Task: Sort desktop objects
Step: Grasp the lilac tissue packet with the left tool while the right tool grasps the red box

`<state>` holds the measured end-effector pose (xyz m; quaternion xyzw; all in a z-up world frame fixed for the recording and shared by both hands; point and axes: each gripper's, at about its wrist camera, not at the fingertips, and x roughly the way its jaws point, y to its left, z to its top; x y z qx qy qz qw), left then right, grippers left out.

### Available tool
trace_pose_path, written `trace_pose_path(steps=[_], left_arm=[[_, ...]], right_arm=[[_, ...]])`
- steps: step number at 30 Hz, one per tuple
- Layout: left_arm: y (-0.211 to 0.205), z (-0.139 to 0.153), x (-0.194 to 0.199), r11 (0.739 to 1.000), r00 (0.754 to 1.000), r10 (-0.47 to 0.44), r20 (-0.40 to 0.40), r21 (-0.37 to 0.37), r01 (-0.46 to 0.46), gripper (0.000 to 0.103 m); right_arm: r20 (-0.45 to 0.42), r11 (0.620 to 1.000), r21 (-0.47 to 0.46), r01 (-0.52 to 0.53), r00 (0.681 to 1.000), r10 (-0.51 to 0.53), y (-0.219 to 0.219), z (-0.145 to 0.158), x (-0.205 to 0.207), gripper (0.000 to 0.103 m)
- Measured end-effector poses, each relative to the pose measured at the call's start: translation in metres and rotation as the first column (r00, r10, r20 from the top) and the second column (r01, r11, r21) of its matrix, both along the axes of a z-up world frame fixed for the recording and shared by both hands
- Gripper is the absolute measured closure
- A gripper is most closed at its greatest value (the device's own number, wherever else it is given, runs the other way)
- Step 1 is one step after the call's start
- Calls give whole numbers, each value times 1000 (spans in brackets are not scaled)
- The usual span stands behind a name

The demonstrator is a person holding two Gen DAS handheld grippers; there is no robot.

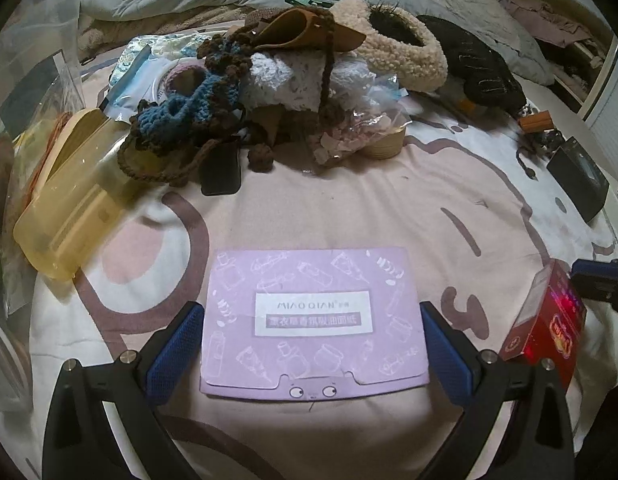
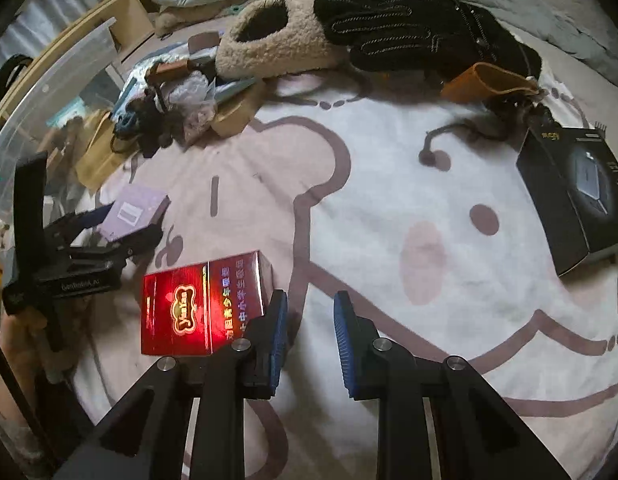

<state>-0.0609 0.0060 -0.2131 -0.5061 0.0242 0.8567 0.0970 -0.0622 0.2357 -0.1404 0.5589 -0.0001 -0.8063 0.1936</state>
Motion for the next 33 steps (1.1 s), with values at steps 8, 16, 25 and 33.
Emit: trace_pose_path(steps=[8,16,25,33], left_arm=[[-1,1,-3,1000,1000,11,24,-4,-10,0],[-9,6,0,999,999,32,7,20,-32,6],[-14,10,1,998,999,48,9,36,-48,6],[-16,13,2,997,998,63,9,51,-64,6]], right_arm=[[-41,991,-125,39,998,-44,10,10,11,28],[-109,993,-100,-62,993,51,-22,14,26,0],[-124,984,7,-178,976,177,-61,2,37,0],[-103,982,97,-164,979,174,-66,-9,35,0]])
